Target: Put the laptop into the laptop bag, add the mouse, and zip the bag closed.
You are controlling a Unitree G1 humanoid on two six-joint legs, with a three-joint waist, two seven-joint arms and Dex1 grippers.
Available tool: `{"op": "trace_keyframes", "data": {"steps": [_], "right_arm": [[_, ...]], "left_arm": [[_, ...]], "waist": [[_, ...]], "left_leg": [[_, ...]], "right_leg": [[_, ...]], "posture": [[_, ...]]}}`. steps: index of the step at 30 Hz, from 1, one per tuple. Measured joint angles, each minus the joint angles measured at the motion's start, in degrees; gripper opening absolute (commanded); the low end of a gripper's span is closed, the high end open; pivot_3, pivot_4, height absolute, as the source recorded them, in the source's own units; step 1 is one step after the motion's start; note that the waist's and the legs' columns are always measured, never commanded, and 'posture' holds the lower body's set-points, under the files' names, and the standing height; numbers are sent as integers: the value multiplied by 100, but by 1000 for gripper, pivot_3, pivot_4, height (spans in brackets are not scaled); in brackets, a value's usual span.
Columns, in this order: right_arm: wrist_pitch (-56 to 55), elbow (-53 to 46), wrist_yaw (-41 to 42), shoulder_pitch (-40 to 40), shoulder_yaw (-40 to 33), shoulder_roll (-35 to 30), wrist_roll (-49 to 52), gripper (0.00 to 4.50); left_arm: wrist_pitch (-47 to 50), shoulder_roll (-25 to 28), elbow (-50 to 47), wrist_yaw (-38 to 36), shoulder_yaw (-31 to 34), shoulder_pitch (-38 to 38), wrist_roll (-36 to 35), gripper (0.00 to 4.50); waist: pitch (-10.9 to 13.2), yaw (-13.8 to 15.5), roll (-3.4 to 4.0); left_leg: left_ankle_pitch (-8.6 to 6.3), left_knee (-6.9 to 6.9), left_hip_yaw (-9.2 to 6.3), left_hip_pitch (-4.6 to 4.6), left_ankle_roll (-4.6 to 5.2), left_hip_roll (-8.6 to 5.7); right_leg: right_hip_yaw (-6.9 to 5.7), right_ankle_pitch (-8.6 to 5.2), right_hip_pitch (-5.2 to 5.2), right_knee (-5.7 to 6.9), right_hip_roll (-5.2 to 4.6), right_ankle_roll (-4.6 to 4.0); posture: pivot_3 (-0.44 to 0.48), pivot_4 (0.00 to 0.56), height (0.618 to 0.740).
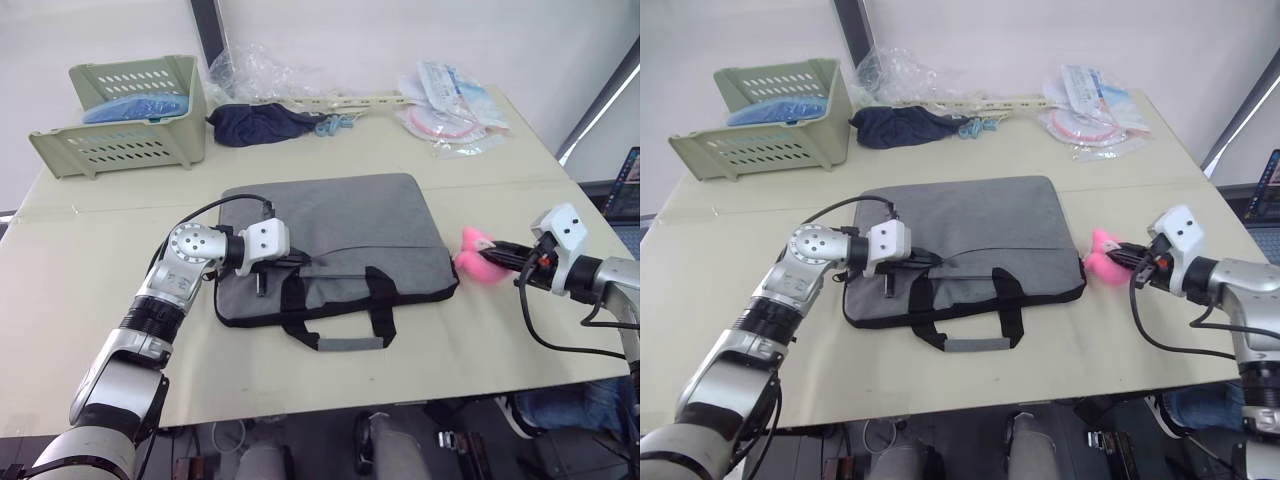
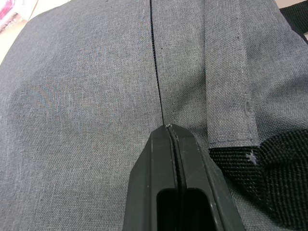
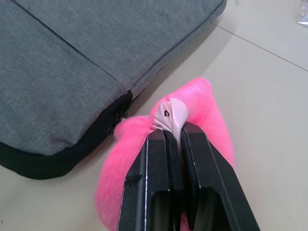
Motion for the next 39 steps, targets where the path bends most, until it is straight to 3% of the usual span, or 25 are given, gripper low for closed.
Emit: {"op": "trace_keyframes", "data": {"steps": [7,11,14,17,18,22,27,33,39], "right_arm": [[-9,-113,38,183,5,40,11,96],[34,-391,217,497,-47,-10,81,1520],[-7,-710,247,700,-289,-11,230,2924],[-75,-1107,258,1001,-679,-99,366,4336],[-78,-1160,270,1116,-823,-150,400,4500],[-76,-1337,526,1568,-1399,-500,536,4500],[-138,-1045,812,1798,-2056,-952,618,4500],[-1111,317,1089,2096,-2164,-1348,60,4500],[-1821,1518,1132,1559,-2005,-1394,-115,4500]], "left_arm": [[0,-3,-10,-9,53,37,-16,0],[341,-162,-147,-221,538,323,-619,0],[924,-233,-549,-394,895,590,-1259,875],[1474,4,-1093,-349,1307,803,-1628,2219],[1569,144,-1182,-313,1469,851,-1703,2743],[1968,818,-1562,58,2343,1151,-1942,4450],[1991,1583,-1279,240,3149,1752,-1965,4450],[1666,2406,-191,203,3592,2373,-1687,4450],[1130,2528,176,358,3593,2627,-1331,4450]], "waist": [[-1,1,2],[4,-10,10],[18,5,-2],[25,11,-10],[30,11,-14],[56,9,-32],[72,2,-52],[85,1,-64],[93,-32,-59]], "left_leg": [[0,-1,2,0,0,2],[0,-11,4,-5,0,4],[3,2,12,-51,-4,0],[4,4,6,-92,-5,-2],[4,3,5,-94,-5,-2],[3,3,7,-106,-4,-5],[1,-1,10,-103,-3,-5],[-1,-10,22,-105,-4,-7],[-1,-17,32,-91,-5,-5]], "right_leg": [[1,0,-1,0,0,0],[1,0,-14,14,1,0],[2,5,-83,22,5,9],[-5,9,-108,7,11,15],[-6,10,-109,4,12,17],[-2,22,-108,-20,11,37],[1,24,-107,-26,12,40],[1,24,-110,-38,10,40],[10,23,-111,-26,13,39]], "posture": [[0,150,740],[0,150,740],[0,150,740],[0,150,740],[0,150,740],[0,150,740],[0,150,740],[0,150,740],[0,150,740]]}}
